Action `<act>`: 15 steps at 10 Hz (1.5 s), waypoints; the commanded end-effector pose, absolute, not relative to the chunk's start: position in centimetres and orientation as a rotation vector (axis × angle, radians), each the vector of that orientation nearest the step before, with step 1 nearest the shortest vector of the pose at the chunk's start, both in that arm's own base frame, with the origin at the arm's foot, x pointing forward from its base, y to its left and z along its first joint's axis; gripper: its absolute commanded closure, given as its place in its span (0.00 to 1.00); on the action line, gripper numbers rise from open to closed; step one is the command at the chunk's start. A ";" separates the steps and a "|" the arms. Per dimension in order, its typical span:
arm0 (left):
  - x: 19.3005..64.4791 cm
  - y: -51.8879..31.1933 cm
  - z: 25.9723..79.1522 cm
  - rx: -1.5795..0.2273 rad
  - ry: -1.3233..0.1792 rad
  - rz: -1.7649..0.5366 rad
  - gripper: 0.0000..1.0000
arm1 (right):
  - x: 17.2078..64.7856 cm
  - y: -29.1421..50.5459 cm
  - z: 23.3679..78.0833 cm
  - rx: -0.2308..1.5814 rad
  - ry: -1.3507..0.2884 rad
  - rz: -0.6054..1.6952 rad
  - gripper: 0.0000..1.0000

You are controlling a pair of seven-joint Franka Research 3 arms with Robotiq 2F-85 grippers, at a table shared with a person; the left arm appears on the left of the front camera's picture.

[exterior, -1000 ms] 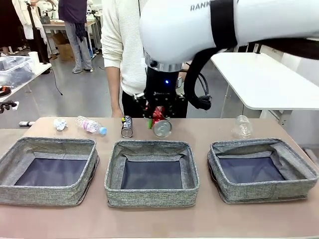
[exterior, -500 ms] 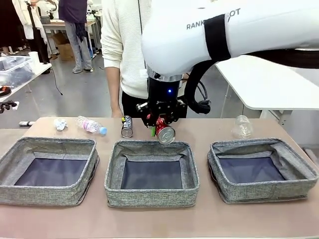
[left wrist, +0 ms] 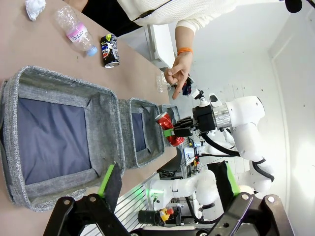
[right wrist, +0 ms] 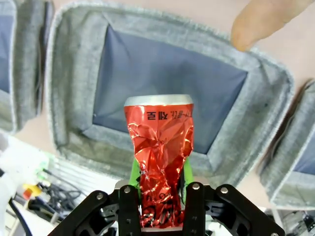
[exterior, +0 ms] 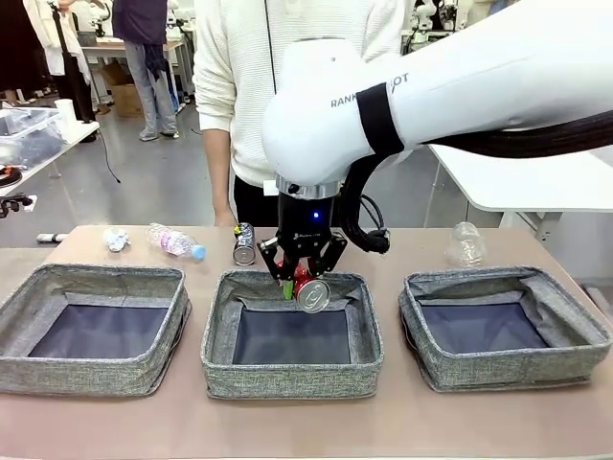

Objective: Sort the waste into the appropriate baskets.
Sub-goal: Place the picked waste into the Fabric basket indicated by the person.

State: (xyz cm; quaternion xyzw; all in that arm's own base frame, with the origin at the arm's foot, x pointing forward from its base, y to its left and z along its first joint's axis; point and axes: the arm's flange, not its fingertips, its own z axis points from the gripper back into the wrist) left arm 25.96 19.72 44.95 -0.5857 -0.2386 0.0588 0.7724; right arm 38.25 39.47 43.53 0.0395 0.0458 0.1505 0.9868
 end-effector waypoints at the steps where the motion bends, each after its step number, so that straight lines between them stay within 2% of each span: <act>1: 26.0 19.6 45.1 -1.280 -0.539 0.110 0.00 | 38.2 39.1 44.1 0.108 0.088 0.307 0.65; 2: 26.0 19.6 45.1 -1.280 -0.539 0.110 0.00 | 38.3 39.0 44.1 0.107 0.092 0.304 0.26; 3: 26.0 19.6 45.1 -1.280 -0.539 0.110 0.00 | 38.3 39.0 44.1 0.106 0.091 0.305 0.08; 4: 26.0 19.6 45.1 -1.280 -0.539 0.110 0.00 | 38.4 39.0 44.0 0.106 0.092 0.299 0.00; 10: 26.0 19.6 45.1 -1.280 -0.539 0.110 0.00 | 39.0 38.6 44.4 0.117 0.101 0.283 0.00; 11: 26.0 19.6 45.1 -1.280 -0.539 0.110 0.00 | 39.1 38.0 45.0 0.195 0.107 0.296 0.00; 13: 26.0 19.6 45.1 -1.280 -0.539 0.110 0.00 | 39.5 33.5 48.5 0.521 0.258 0.201 0.00; 14: 26.0 19.6 45.1 -1.280 -0.539 0.110 0.00 | 39.5 28.7 50.1 0.746 0.279 0.145 0.00; 15: 26.0 19.6 45.1 -1.280 -0.539 0.110 0.00 | 39.1 22.3 50.7 1.072 0.317 0.065 0.00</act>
